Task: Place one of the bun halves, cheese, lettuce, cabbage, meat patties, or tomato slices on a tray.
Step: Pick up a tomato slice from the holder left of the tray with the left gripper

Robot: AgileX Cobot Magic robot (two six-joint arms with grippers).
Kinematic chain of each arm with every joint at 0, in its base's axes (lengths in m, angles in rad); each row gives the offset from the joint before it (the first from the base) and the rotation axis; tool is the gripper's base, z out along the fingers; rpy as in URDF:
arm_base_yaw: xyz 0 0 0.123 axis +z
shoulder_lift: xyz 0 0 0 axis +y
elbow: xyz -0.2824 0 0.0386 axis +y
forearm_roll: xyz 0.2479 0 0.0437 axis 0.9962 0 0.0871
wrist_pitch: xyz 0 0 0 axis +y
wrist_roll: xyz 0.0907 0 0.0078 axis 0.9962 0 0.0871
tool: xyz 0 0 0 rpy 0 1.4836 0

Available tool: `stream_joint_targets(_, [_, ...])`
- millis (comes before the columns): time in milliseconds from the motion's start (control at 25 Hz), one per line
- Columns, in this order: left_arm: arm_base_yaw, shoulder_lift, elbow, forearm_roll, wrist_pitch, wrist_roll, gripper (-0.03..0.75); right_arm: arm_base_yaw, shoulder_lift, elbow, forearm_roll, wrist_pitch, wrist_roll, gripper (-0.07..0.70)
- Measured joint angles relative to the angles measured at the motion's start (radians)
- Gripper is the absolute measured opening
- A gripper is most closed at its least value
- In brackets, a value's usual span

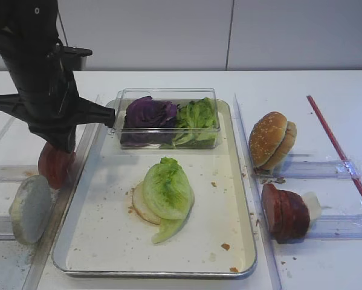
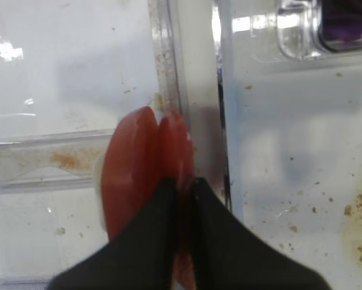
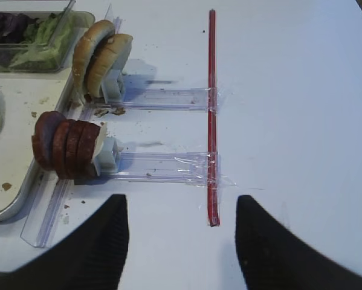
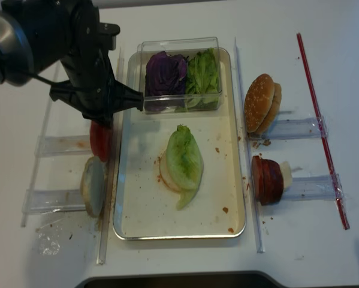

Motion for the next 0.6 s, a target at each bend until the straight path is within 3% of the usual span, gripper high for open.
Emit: stream_joint_targets(600, [-0.031,-0.145,-0.002,-0.003,0.011,0.0,0.014,0.0,0.0,0.0,0.0,0.0,0.0,0.405])
